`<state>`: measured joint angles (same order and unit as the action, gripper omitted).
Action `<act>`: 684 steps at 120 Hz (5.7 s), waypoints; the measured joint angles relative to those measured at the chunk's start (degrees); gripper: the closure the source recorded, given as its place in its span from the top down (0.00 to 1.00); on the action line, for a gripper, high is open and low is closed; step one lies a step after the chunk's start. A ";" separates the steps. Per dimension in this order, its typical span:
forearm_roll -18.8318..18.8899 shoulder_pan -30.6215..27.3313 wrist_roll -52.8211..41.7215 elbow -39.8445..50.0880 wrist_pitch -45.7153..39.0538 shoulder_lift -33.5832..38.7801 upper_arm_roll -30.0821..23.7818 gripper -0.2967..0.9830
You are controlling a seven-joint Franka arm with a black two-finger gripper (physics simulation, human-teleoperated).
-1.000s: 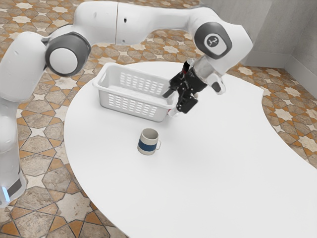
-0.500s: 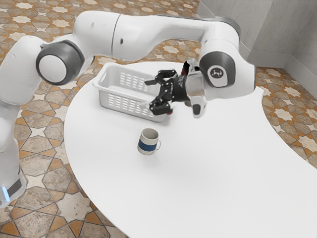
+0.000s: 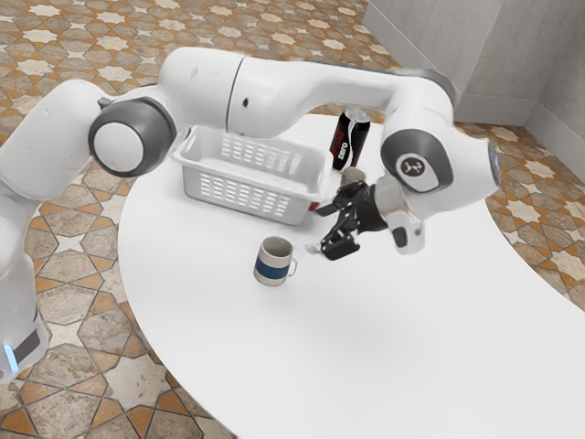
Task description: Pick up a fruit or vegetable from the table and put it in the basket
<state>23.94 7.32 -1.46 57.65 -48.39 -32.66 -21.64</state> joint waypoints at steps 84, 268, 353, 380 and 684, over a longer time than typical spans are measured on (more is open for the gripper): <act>13.13 -5.79 -16.91 0.55 -16.28 -4.77 0.16 0.77; 8.55 -14.69 -26.04 0.51 -18.57 -6.45 0.75 0.77; 7.35 -17.17 -28.10 0.55 -20.86 -8.43 0.57 0.77; 7.28 -16.90 -28.41 0.55 -20.94 -9.15 0.56 0.77; 7.20 -23.35 -30.77 0.68 -25.39 -10.90 0.72 0.69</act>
<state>31.13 -16.03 -32.23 58.34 -73.78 -43.56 -20.93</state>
